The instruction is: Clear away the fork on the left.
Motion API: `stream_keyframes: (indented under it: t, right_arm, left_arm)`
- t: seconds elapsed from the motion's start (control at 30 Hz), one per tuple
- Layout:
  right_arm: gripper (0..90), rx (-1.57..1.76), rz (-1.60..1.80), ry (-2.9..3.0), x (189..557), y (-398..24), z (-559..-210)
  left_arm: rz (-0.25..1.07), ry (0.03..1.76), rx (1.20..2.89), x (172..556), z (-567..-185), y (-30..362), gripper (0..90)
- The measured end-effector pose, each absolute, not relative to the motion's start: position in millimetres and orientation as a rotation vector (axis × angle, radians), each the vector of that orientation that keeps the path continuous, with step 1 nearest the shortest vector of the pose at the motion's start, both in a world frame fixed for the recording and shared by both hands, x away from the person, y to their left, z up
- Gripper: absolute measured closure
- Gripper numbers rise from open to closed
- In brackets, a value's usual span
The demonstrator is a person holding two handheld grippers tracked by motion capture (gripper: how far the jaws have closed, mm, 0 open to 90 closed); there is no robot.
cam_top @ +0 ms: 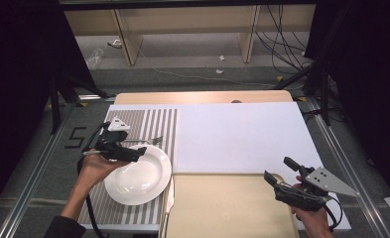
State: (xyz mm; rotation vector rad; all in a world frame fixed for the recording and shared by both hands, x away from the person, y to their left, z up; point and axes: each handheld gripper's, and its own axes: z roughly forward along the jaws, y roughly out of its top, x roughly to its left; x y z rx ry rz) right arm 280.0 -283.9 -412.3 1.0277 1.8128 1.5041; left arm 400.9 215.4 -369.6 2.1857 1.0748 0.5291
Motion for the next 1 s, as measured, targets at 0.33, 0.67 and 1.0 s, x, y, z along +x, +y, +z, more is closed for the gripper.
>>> stream_keyframes:
  t: [0.33, 0.67, 1.0]
  right_arm:
    - [20.5, 1.031, 1.506, 1.818, 280.5, -282.9, -412.6]
    - [20.5, 1.039, 1.501, 1.823, 280.1, -283.7, -412.2]
    - [20.5, 1.035, 1.513, 1.815, 281.6, -283.6, -412.7]
  left_arm:
    - [0.555, 1.148, 2.251, 438.8, -381.7, 232.8, 17.1]
    - [0.543, 1.213, 2.298, 467.7, -396.2, 245.3, 17.1]
    - [0.532, 1.254, 2.376, 493.8, -408.8, 248.4, 18.4]
